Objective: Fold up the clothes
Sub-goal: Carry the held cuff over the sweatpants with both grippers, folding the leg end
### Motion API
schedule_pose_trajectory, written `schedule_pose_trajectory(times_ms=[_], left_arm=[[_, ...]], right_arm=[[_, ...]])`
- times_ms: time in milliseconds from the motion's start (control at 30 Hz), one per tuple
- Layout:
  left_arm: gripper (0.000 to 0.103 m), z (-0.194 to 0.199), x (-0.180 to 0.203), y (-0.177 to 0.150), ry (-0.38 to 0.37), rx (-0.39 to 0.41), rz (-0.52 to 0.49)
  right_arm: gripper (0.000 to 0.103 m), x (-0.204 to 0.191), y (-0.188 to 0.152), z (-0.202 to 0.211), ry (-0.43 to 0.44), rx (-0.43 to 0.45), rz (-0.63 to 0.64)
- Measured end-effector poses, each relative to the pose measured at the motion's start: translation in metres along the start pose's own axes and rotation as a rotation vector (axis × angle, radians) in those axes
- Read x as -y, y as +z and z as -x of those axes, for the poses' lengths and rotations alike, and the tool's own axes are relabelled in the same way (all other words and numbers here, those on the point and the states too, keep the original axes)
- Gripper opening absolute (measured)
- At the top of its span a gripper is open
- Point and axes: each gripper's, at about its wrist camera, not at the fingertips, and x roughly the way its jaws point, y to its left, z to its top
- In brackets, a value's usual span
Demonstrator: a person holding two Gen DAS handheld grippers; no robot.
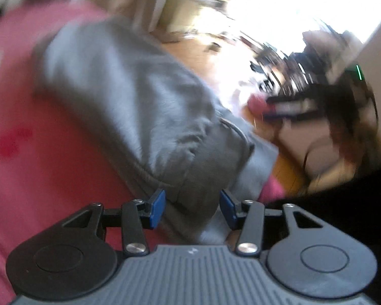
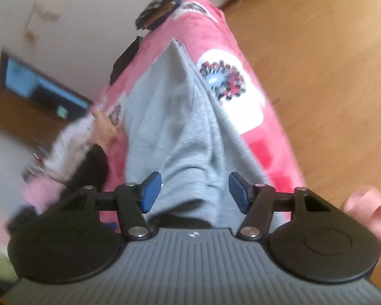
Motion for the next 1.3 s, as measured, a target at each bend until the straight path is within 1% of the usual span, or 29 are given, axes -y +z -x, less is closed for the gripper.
schedule_pose_trajectory(times_ms=[33,100,133,233,267,300,333,367,433,533,633,667,733,767,800,833,867,900,933,967,1067,1100,1167,1200,1233,1300], left_arm=[[0.046,-0.004,-0.005,0.001,-0.021,-0.006,0.071],[0.045,-0.011,-0.012,-0.001,-0.049,-0.011,0.159],[0.045,-0.014,-0.013,-0.002,-0.052,-0.013,0.183],[0.045,-0.023,-0.011,-0.005,-0.055,-0.029,0.186],[0.045,-0.025,-0.010,-0.006,-0.056,-0.034,0.181],[0.045,-0.026,-0.009,-0.007,-0.060,-0.043,0.171],[0.045,-0.027,-0.009,-0.009,-0.064,-0.054,0.159],[0.045,-0.028,-0.008,-0.009,-0.069,-0.060,0.150],[0.045,-0.027,-0.008,-0.011,-0.080,-0.064,0.136],[0.045,-0.028,-0.012,-0.011,-0.088,-0.058,0.153],[0.045,-0.027,-0.019,-0.007,-0.090,-0.047,0.207],[0.045,-0.027,-0.021,-0.006,-0.096,-0.047,0.225],[0.045,-0.028,-0.025,-0.002,-0.112,-0.047,0.262],[0.045,-0.029,-0.027,-0.001,-0.120,-0.047,0.280],[0.045,-0.030,-0.029,0.000,-0.125,-0.052,0.296],[0.045,-0.031,-0.031,0.001,-0.129,-0.057,0.311],[0.045,-0.032,-0.033,0.001,-0.128,-0.061,0.323],[0.045,-0.033,-0.034,0.001,-0.120,-0.066,0.332],[0.045,-0.034,-0.035,0.002,-0.109,-0.071,0.340],[0.045,-0.034,-0.035,0.002,-0.102,-0.076,0.346],[0.045,-0.036,-0.034,0.003,-0.084,-0.090,0.359],[0.045,-0.038,-0.034,0.004,-0.081,-0.091,0.360],[0.045,-0.040,-0.033,0.006,-0.066,-0.097,0.352],[0.045,-0.040,-0.033,0.007,-0.058,-0.102,0.347],[0.045,-0.040,-0.032,0.008,-0.052,-0.105,0.344],[0.045,-0.042,-0.030,0.009,-0.044,-0.104,0.341]], right_arm=[[0.059,0.001,0.000,-0.007,0.001,-0.017,-0.039],[0.059,-0.003,-0.002,-0.023,-0.012,-0.060,-0.067],[0.058,-0.007,-0.003,-0.031,-0.031,-0.080,-0.057],[0.052,-0.016,-0.009,-0.047,-0.073,-0.119,-0.023],[0.043,-0.020,-0.011,-0.049,-0.103,-0.117,0.000],[0.039,-0.023,-0.013,-0.049,-0.123,-0.115,0.021],[0.025,-0.025,-0.013,-0.047,-0.126,-0.104,0.029],[0.017,-0.027,-0.013,-0.045,-0.129,-0.094,0.036],[0.011,-0.028,-0.014,-0.037,-0.113,-0.069,0.028],[0.008,-0.025,-0.021,-0.031,-0.127,-0.068,0.023],[0.008,-0.011,-0.033,-0.038,-0.144,-0.102,-0.032],[0.008,-0.006,-0.034,-0.039,-0.137,-0.104,-0.051],[0.009,-0.003,-0.031,-0.037,-0.117,-0.110,-0.074],[0.013,-0.001,-0.028,-0.035,-0.100,-0.112,-0.093],[0.013,0.001,-0.025,-0.033,-0.075,-0.110,-0.121],[0.019,0.003,-0.022,-0.031,-0.050,-0.106,-0.150],[0.029,0.006,-0.018,-0.027,-0.018,-0.096,-0.179],[0.036,0.009,-0.015,-0.024,0.004,-0.083,-0.196],[0.049,0.011,-0.012,-0.021,0.023,-0.071,-0.213],[0.054,0.014,-0.009,-0.022,0.026,-0.071,-0.226],[0.056,0.022,-0.003,-0.035,0.013,-0.096,-0.257],[0.057,0.024,-0.002,-0.042,0.000,-0.119,-0.263],[0.057,0.026,-0.003,-0.060,-0.024,-0.191,-0.269],[0.057,0.024,-0.004,-0.066,-0.025,-0.210,-0.253],[0.060,0.022,-0.005,-0.072,-0.028,-0.227,-0.236],[0.060,0.013,-0.006,-0.073,-0.045,-0.225,-0.178]])
